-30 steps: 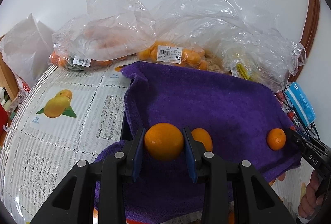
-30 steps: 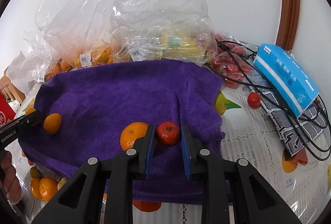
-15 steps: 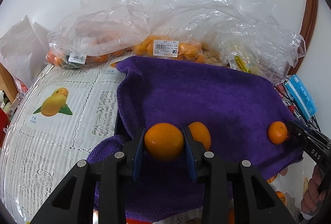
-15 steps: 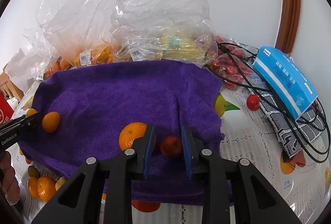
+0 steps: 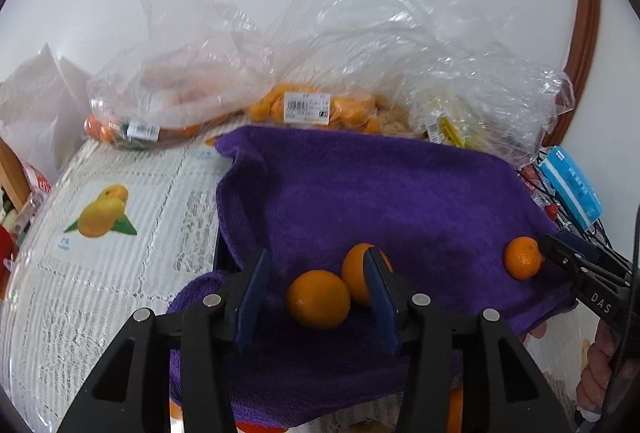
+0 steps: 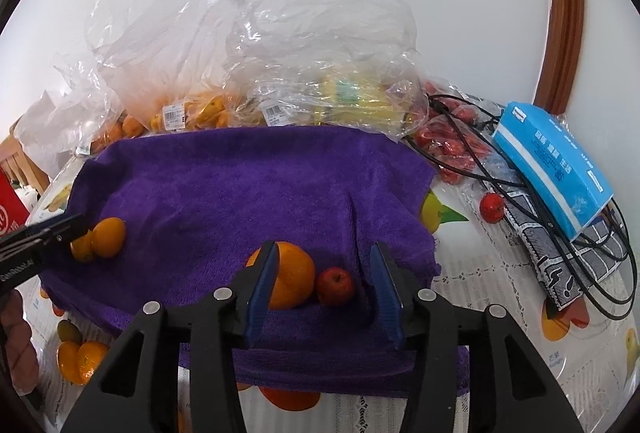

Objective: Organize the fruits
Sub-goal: 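Lower the red fruit and orange onto the towel and open both tools, then withdraw both open tools from the towel back toward the loose fruit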

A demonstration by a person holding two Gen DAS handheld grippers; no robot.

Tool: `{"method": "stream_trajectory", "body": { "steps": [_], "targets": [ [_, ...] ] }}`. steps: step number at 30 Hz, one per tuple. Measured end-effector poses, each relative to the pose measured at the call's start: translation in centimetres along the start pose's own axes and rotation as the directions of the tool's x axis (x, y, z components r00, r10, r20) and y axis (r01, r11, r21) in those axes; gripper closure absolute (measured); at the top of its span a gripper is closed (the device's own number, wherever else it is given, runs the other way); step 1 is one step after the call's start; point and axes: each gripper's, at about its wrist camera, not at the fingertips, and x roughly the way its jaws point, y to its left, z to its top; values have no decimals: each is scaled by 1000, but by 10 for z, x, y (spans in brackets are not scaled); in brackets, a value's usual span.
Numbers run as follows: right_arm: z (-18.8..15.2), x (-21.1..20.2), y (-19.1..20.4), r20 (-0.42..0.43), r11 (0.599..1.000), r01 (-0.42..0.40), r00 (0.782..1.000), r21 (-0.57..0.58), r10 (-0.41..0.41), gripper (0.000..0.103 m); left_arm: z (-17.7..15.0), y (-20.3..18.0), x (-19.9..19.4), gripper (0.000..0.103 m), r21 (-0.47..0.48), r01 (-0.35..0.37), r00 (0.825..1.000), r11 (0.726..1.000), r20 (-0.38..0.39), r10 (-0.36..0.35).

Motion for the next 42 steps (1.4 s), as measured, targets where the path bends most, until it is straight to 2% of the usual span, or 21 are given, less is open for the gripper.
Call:
{"method": "stream_trajectory", "body": {
  "steps": [4,11,18,20,25,33,39,42],
  "targets": [
    [0,-1,1,10,1000,11,1000,-8,-11,56,0,-5,-2,54,29,-11,1000,1000,5,11],
    [1,-9,-2,56,1000,25,998,5,-25,56,1,-6,-7,53,25,-2,1000,1000,23,1],
    [3,-12,-6,54,999,41,998,26,-42,56,1,-1,-4,53,5,-1,1000,1000,6,1],
    [5,-13,-7,34,999,27,999,37,-28,56,2,1,-6,53,-6,12,1000,1000,5,-12],
    [5,-21,-7,61,999,8,998,43,-10,56,3,1,-13,52,-7,14,1000,1000,20,-14],
    [3,-32,-3,54,998,-16,998,59,13,56,2,7,-33,50,-33,35,999,999,35,-34],
    [-12,-65,3,51,994,-79,996,80,75,56,-17,23,-52,49,-68,32,999,997,14,-31],
    [-25,-74,12,22,992,-97,995,78,96,56,-31,35,-61,49,-89,14,1000,996,-7,-15]
  ]
}}
